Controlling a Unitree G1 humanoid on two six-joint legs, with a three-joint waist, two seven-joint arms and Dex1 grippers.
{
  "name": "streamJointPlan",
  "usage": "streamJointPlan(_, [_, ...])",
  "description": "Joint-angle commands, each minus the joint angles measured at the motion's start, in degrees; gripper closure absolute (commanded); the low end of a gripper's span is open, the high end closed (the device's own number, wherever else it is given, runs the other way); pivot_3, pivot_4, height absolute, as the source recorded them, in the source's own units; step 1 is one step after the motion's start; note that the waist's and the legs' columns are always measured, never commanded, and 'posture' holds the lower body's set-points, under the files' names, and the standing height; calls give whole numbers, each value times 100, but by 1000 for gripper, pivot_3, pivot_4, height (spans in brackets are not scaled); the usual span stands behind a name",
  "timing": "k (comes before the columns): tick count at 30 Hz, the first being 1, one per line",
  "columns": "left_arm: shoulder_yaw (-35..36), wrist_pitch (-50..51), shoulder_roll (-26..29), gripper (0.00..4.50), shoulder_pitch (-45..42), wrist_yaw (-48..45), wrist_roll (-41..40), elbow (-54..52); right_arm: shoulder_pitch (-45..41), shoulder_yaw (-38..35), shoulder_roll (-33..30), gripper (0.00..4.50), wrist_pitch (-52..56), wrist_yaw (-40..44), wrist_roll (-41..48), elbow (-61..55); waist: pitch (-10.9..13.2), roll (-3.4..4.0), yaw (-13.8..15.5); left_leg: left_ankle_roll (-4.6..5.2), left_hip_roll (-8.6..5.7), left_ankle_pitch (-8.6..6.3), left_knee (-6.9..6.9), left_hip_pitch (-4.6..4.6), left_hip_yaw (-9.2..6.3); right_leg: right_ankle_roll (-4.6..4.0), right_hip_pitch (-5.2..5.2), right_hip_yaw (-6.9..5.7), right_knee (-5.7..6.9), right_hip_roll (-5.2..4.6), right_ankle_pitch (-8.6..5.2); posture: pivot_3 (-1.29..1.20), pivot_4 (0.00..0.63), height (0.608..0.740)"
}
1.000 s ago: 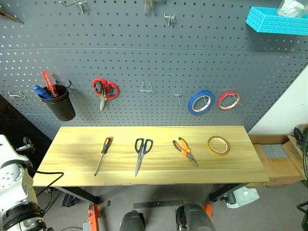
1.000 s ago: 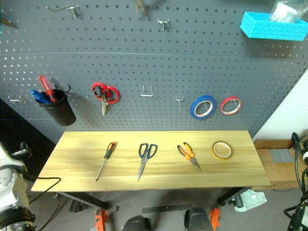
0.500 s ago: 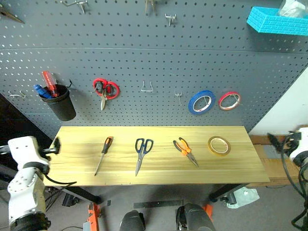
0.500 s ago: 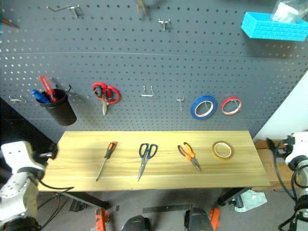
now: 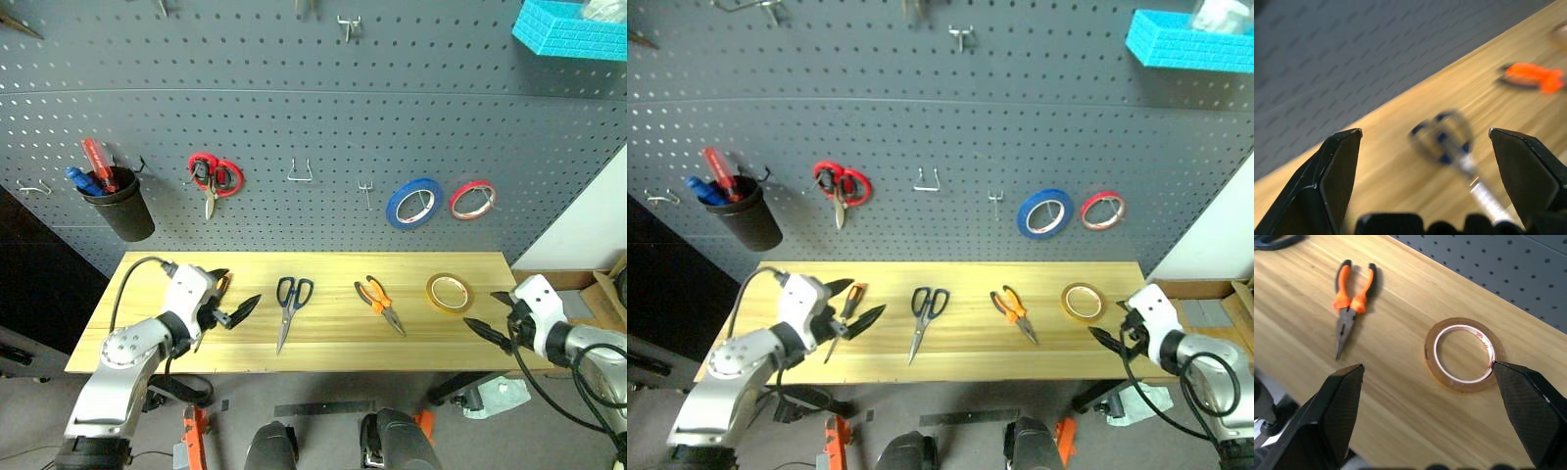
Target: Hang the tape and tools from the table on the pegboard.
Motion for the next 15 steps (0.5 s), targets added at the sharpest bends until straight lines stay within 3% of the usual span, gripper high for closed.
streamJointPlan(1, [-349,250,56,29,-534,-422,-154,-264,-475,219,130,0,766,-367,-88,-334,44,-4,-6,0,0,0,-1,0,-2,6,0,-1,0,2,3,-185,201,740])
streamJointPlan(6, [-1022,137,163,29,-1169,-1199,93,41,-1349,965,446,0,980,-427,-460,339,140,-5,-97,-1,-2,-2,-3,-35,-1,5,-14,-8,-7,10,2,-210,227,740])
streamJointPlan(15, [-1260,358,-5,29,-1871,-1956,-204,347,-2360,1375,1076,0,896,-654,-882,2130,291,-18,-155,2,-3,0,2,-90,16,3,-84,-8,11,14,4,-202,250,740])
